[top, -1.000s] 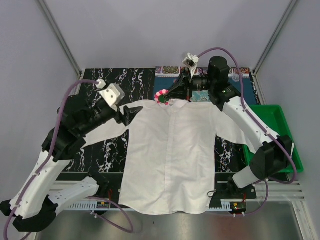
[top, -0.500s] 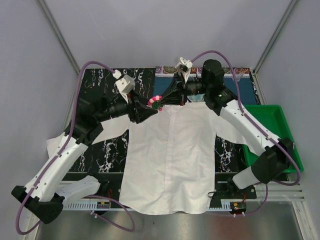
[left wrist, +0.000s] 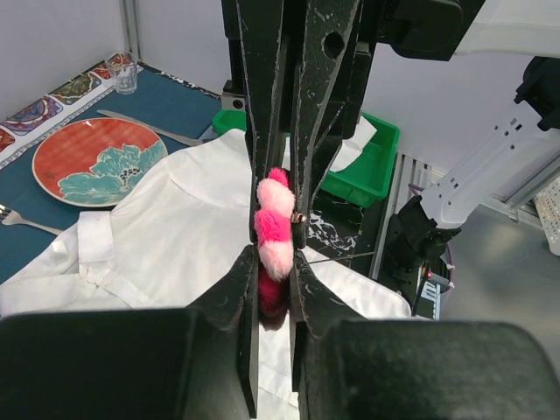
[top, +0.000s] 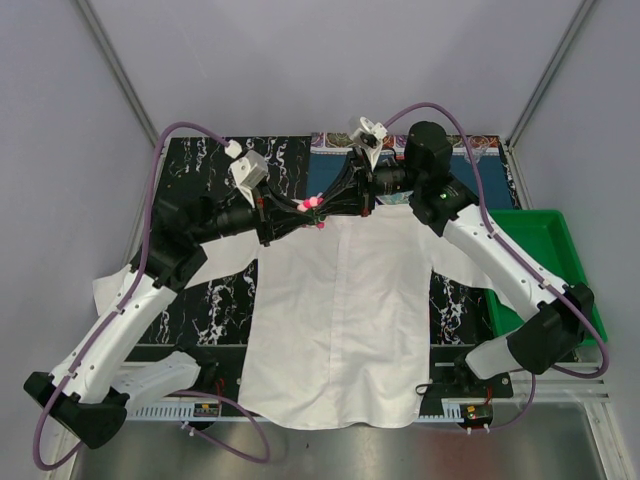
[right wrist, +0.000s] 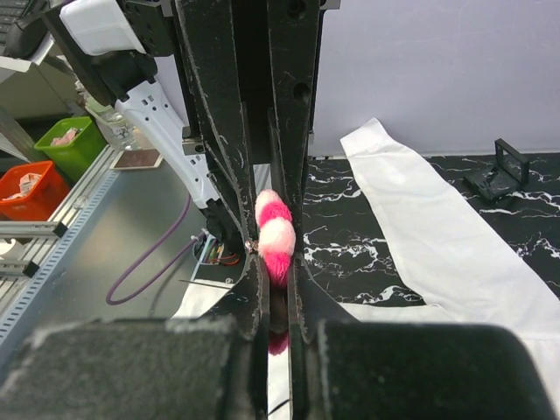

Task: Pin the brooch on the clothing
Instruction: Open the brooch.

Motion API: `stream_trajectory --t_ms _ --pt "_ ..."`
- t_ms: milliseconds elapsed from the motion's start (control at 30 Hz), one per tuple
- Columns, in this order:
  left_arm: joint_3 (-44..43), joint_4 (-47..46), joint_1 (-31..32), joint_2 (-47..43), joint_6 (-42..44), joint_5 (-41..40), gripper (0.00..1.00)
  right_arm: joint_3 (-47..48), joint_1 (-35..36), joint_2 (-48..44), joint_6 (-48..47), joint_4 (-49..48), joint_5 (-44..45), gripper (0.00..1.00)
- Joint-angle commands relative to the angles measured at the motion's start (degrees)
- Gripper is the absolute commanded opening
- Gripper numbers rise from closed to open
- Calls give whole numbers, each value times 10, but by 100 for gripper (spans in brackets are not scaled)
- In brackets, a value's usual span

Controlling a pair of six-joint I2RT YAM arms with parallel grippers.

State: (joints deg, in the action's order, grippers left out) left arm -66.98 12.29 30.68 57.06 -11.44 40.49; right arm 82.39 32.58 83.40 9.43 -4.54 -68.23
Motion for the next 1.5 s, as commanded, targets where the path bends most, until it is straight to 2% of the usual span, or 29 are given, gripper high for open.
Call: stream_trajectory --t_ms 0,100,133,200,300,400,433,500,533,633,867,1067,1167,1233,1300,1400,1467 --pt "4 -34 -1 -7 -5 26 5 7 6 -21 13 -19 4 0" --pt "2 -47 -1 -5 -24 34 0 10 7 -18 22 -19 -2 0" --pt "2 -52 -1 -4 -31 38 2 10 9 -18 23 -18 -2 0" --pt "1 -57 -1 0 -49 33 16 11 9 -17 24 -16 -2 0" --pt "-4 -54 -1 6 -51 39 0 14 11 -15 24 -16 -2 0" --pt "-1 -57 -4 2 -63 38 0 18 10 -14 23 -9 0 2" --pt "9 -62 -17 0 -74 35 0 25 10 -14 23 11 6 31" --pt "18 -90 -35 -5 -108 54 0 33 5 -14 16 39 13 50" --pt "17 -90 -46 -5 -113 57 0 31 -1 -15 16 64 17 56" --pt "20 -101 -60 -10 -126 89 0 21 -22 -19 23 79 15 63" --pt "29 -112 -61 -18 -131 126 0 25 -38 -7 58 85 6 59" --pt "28 -112 -62 -17 -131 122 0 28 -38 -1 108 28 -13 55" --pt "28 -110 -61 -16 -128 114 0 25 -37 -2 114 14 -22 59" --pt "32 -107 -62 -17 -126 110 0 27 -37 -3 114 17 -31 66" --pt "34 -106 -64 -17 -130 106 0 27 -36 -4 115 22 -31 67" --pt "37 -112 -65 -13 -139 106 0 25 -29 -4 110 34 -31 64" --pt "38 -121 -65 -11 -147 111 0 25 -23 -2 97 41 -29 56"
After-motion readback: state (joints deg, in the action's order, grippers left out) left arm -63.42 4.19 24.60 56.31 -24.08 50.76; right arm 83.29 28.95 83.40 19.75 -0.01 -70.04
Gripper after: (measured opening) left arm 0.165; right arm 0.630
